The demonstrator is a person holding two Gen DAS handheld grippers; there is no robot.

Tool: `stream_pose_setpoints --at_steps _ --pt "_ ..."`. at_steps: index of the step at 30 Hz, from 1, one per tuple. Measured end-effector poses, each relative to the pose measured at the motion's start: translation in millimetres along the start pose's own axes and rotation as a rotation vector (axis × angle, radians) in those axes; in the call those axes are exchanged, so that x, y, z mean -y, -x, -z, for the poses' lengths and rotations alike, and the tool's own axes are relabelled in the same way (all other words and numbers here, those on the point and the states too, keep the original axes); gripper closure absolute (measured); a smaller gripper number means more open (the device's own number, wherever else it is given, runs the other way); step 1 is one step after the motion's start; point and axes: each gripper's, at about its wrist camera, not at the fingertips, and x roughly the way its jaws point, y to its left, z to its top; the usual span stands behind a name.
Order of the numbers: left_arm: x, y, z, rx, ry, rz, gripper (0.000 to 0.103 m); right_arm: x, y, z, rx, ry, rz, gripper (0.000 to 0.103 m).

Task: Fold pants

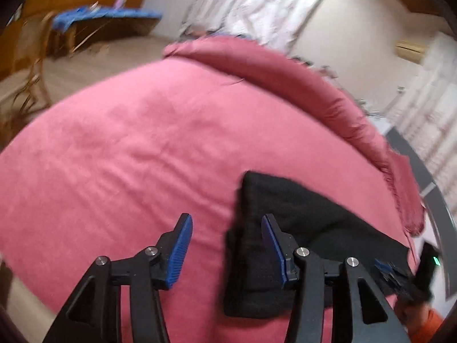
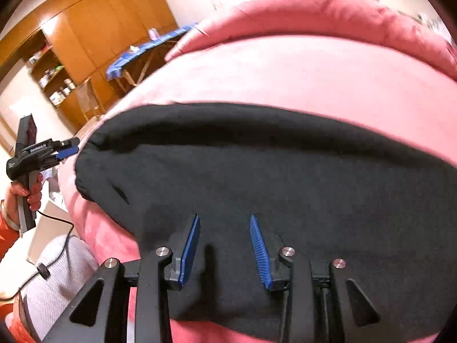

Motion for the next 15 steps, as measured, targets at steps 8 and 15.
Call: stream_pose_setpoints --at_steps 8,15 --pt "92.4 -48.0 51.4 -0.185 -0.506 0.080 0.053 -65.0 -69.1 -68.3 -0.088 0.219 -0.103 0.066" --pt "79.7 -77.4 55.6 -0.246 -0.570 0.022 0.075 -89.5 -163.2 -130.8 -0.170 0.320 0.097 0.069"
